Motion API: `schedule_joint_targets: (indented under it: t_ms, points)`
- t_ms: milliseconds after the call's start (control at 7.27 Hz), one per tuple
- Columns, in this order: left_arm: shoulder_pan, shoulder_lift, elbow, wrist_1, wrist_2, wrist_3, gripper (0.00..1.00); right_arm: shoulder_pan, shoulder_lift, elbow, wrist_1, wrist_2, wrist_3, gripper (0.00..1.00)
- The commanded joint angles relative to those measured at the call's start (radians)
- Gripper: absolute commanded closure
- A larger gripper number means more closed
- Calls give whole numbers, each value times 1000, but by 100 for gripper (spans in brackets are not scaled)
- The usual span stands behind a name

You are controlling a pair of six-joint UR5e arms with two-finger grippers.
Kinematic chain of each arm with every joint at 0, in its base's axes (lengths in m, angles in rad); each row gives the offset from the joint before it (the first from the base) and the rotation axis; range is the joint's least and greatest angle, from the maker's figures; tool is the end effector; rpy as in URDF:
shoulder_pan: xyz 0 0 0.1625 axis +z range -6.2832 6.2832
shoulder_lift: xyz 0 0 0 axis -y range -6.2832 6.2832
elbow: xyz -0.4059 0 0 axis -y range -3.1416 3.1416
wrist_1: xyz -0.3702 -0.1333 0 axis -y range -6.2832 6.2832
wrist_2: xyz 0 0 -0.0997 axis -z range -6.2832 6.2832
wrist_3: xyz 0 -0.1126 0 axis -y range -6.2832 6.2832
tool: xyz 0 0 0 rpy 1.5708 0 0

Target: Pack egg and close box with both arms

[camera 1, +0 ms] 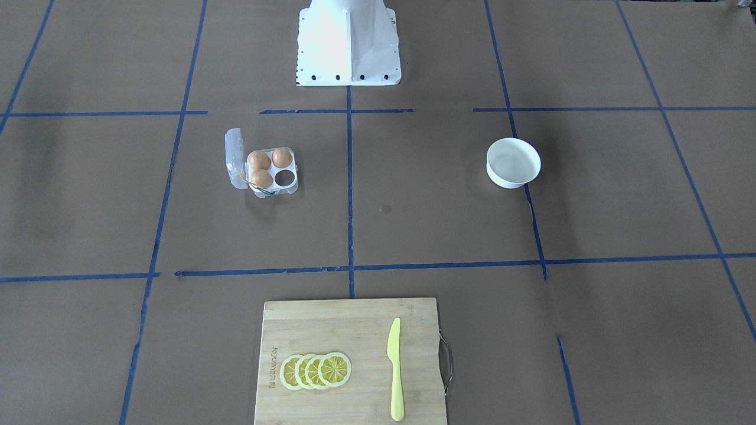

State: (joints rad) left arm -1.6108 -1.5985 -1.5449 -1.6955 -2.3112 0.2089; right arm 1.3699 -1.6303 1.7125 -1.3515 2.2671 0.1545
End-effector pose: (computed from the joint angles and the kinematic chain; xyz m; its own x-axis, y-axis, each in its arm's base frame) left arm -0.0769 -0.4881 0.6375 0.7331 0.2599 -0.6285 -0.1149 0.9581 0.2622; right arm -0.0331 -0.4685 0.5902 0.7346 -0.1917 0.6509 0.0784 0.9768 0.1992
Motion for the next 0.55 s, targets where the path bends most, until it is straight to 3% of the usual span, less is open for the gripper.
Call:
schedule_joint_targets:
  t_ms: [0,275,412]
  points:
    - [-12,26,5,93,-79,-2,0,0,6,4,0,2,2,0]
    - [-14,31,-21,123,-56,7,0,0,10,21,0,6,7,0]
    - [-14,25,-15,125,-56,6,0,-15,10,73,0,12,84,0]
